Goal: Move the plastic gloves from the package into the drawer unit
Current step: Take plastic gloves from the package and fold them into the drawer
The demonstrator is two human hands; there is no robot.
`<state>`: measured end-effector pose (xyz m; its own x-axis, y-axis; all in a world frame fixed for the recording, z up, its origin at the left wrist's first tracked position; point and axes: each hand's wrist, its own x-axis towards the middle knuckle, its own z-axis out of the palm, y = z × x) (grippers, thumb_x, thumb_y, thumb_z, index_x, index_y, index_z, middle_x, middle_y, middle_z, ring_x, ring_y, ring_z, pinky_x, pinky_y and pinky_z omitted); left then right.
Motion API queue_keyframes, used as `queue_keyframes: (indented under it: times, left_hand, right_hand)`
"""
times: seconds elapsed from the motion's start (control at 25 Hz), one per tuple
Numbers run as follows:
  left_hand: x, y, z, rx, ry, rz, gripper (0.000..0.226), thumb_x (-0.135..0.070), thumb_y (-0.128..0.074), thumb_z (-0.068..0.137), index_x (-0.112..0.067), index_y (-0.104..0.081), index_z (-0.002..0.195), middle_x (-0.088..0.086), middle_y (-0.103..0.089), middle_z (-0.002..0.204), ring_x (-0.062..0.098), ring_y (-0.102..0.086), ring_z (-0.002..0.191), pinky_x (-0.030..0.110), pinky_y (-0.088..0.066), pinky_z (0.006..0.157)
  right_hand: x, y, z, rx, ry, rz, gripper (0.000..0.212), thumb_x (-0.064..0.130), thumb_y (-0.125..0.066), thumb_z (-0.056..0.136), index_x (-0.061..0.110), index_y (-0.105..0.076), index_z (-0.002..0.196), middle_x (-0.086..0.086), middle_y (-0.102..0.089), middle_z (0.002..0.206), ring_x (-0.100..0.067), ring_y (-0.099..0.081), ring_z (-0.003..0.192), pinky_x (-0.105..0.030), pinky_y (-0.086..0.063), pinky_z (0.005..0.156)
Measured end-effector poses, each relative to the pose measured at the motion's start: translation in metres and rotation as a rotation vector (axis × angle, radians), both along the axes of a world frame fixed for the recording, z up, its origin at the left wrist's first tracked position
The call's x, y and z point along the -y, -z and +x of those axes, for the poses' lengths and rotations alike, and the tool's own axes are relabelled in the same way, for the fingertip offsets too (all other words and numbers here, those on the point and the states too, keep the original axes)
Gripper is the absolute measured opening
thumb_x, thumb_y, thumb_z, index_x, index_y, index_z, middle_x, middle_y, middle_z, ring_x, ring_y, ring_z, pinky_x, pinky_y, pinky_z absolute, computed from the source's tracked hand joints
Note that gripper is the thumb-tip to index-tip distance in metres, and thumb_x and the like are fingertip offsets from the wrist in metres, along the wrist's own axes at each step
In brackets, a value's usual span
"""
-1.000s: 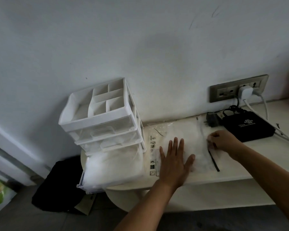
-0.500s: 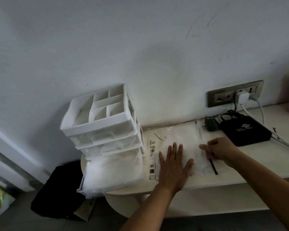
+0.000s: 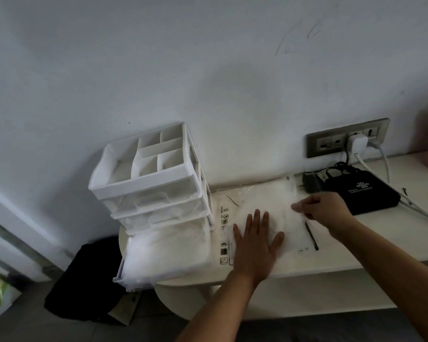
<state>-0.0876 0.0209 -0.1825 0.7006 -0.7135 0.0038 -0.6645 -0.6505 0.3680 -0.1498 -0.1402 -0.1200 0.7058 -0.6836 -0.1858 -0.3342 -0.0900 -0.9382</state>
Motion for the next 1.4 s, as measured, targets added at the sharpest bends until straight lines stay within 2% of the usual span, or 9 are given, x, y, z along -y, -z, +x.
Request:
queue_keyframes:
  times: [0.24, 0.48, 0.56, 0.64, 0.8, 1.0, 1.12, 1.24, 1.4]
  left_hand:
    - [0.001, 0.005, 0.003, 0.005, -0.011, 0.004, 0.102, -0.076, 0.007, 0.066, -0.025, -0.008, 0.153, -0.002, 0.001, 0.161, 0.016, 0.010, 0.147, 0.045, 0.017, 0.114]
    - [0.004, -0.005, 0.013, -0.149, -0.042, -0.017, 0.079, -0.074, -0.019, 0.086, -0.024, -0.033, 0.146, -0.002, -0.023, 0.157, 0.016, -0.011, 0.147, 0.044, 0.003, 0.117]
    - [0.005, -0.022, 0.019, -0.331, -0.093, -0.197, 0.056, -0.058, -0.029, 0.094, -0.020, -0.051, 0.128, 0.000, -0.054, 0.129, 0.018, -0.042, 0.128, 0.036, -0.026, 0.108]
    - [0.005, -0.047, 0.020, -0.684, -0.207, -0.550, 0.058, -0.073, -0.036, 0.086, -0.025, -0.057, 0.112, -0.013, -0.060, 0.104, 0.006, -0.052, 0.106, 0.023, -0.036, 0.093]
    - [0.009, -0.076, 0.026, -1.383, 0.019, -0.911, 0.112, -0.088, -0.049, 0.054, -0.014, -0.047, 0.139, 0.007, -0.042, 0.148, 0.019, -0.034, 0.139, 0.037, -0.016, 0.119]
    - [0.004, -0.082, 0.016, -1.498, 0.399, -0.787, 0.127, -0.080, -0.063, 0.053, -0.006, -0.025, 0.149, 0.021, -0.028, 0.153, 0.032, -0.026, 0.142, 0.045, -0.015, 0.119]
    - [-0.009, -0.076, 0.023, -1.470, 0.514, -0.682, 0.107, -0.071, -0.065, 0.064, -0.004, -0.035, 0.143, 0.017, -0.040, 0.146, 0.029, -0.035, 0.137, 0.046, -0.022, 0.117]
    - [-0.030, -0.086, 0.032, -1.461, 0.402, -0.675, 0.053, -0.043, -0.084, 0.064, -0.011, -0.067, 0.104, 0.004, -0.069, 0.103, 0.017, -0.065, 0.101, 0.034, -0.049, 0.096]
    - [-0.066, -0.102, 0.051, -1.469, 0.195, -0.805, 0.030, -0.018, -0.087, 0.062, -0.008, -0.069, 0.083, 0.009, -0.072, 0.086, 0.023, -0.071, 0.086, 0.042, -0.055, 0.086]
  right_hand:
    - [0.027, -0.048, -0.008, 0.323, 0.041, 0.149, 0.011, 0.013, -0.057, 0.092, 0.003, -0.058, 0.087, -0.015, -0.071, 0.092, -0.034, -0.065, 0.096, -0.045, -0.051, 0.093]
    - [0.011, -0.094, -0.026, 0.335, -0.269, 0.109, 0.020, 0.010, -0.049, 0.095, 0.011, -0.066, 0.084, -0.007, -0.067, 0.078, -0.019, -0.061, 0.074, -0.026, -0.053, 0.072]
    - [0.003, -0.101, -0.032, 0.305, -0.372, 0.149, 0.020, 0.010, -0.047, 0.095, 0.008, -0.065, 0.086, -0.006, -0.063, 0.074, -0.014, -0.057, 0.066, -0.019, -0.051, 0.060]
    - [-0.002, -0.103, -0.036, 0.254, -0.502, 0.132, 0.020, 0.017, -0.049, 0.091, 0.005, -0.066, 0.091, -0.010, -0.062, 0.078, -0.018, -0.056, 0.067, -0.023, -0.048, 0.062]
    - [-0.006, -0.104, -0.036, 0.208, -0.717, 0.040, 0.028, 0.031, -0.052, 0.084, 0.012, -0.072, 0.088, -0.014, -0.066, 0.085, -0.027, -0.058, 0.076, -0.031, -0.048, 0.069]
    - [-0.015, -0.107, -0.034, 0.234, -0.869, 0.056, 0.035, 0.044, -0.055, 0.082, 0.014, -0.072, 0.085, -0.005, -0.070, 0.082, -0.013, -0.065, 0.072, -0.018, -0.052, 0.066]
    - [-0.017, -0.108, -0.029, 0.271, -0.809, -0.006, 0.033, 0.042, -0.053, 0.080, 0.016, -0.071, 0.089, 0.004, -0.073, 0.085, -0.006, -0.068, 0.077, -0.012, -0.050, 0.068]
    - [-0.019, -0.109, -0.022, 0.243, -0.770, -0.010, 0.030, 0.027, -0.046, 0.087, 0.009, -0.069, 0.094, 0.002, -0.071, 0.080, -0.008, -0.064, 0.070, -0.013, -0.049, 0.062]
    - [-0.029, -0.108, -0.009, 0.191, -0.748, 0.092, 0.028, 0.021, -0.047, 0.091, 0.005, -0.069, 0.095, -0.002, -0.068, 0.076, -0.008, -0.062, 0.064, -0.014, -0.047, 0.056]
